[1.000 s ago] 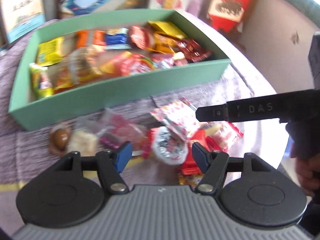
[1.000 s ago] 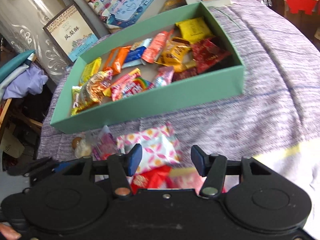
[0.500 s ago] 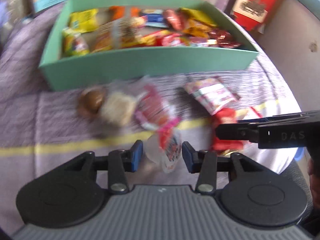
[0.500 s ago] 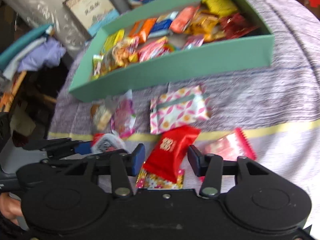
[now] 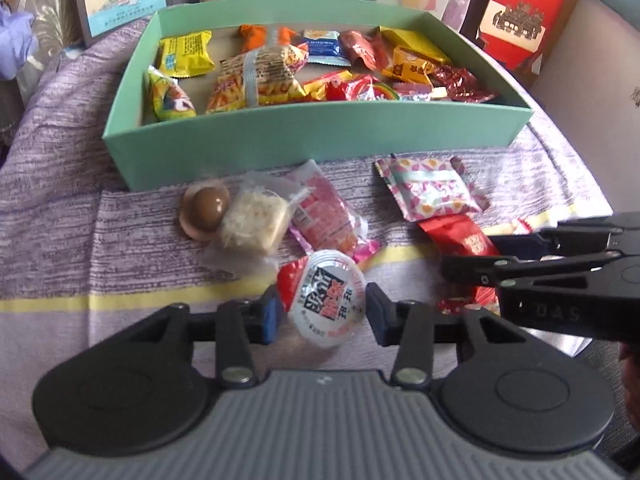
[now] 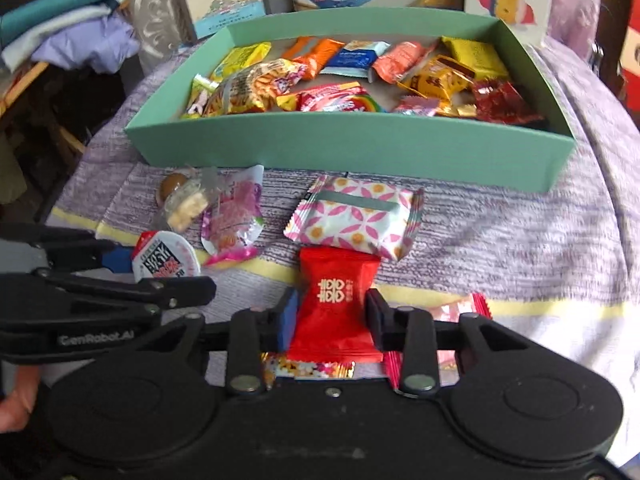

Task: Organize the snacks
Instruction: 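Grasp the white round cup candy with left tool while right tool grasps red pack, then carry both candies into the green box and open both tools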

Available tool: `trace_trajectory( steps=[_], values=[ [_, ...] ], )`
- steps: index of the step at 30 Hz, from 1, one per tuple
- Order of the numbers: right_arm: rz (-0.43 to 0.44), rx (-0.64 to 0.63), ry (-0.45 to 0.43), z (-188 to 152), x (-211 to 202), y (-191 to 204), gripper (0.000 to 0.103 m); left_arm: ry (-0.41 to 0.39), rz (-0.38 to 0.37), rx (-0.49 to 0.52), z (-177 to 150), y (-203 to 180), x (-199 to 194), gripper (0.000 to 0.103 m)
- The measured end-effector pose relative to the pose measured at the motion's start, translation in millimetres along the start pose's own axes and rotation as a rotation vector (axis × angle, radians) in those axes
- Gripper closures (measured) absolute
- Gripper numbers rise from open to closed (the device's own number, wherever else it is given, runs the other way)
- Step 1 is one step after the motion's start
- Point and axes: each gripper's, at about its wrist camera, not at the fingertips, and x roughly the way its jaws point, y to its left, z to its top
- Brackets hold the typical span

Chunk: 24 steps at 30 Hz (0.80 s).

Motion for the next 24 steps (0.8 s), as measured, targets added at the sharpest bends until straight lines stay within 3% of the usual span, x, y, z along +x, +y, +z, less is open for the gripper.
trace_trajectory(
  steps=[6, 12, 19, 24],
  values=[
    [0.13, 0.131, 0.005, 5.9, -17.1, -21.0, 0.068, 0.002, -0.019, -0.041, 0.2, 9.2, -12.8, 0.06],
    [0.212, 0.166, -0.064, 27.7, -41.2, -25.7, 0.068, -0.075, -0.036, -0.078, 21.4, 16.0, -41.1, 0.06],
    [0.159, 0.162, -0.183, 71.0, -52.6, -38.9, 0.068, -0.162, -0.017, -0.042, 73.3, 8.7, -45.8, 0.06],
    [0.119, 0.185, -0.208, 107.3, -36.8, -57.1, 0.068, -0.195, -0.009, -0.013, 123.8, 2.2, -27.6, 0.06]
  ],
)
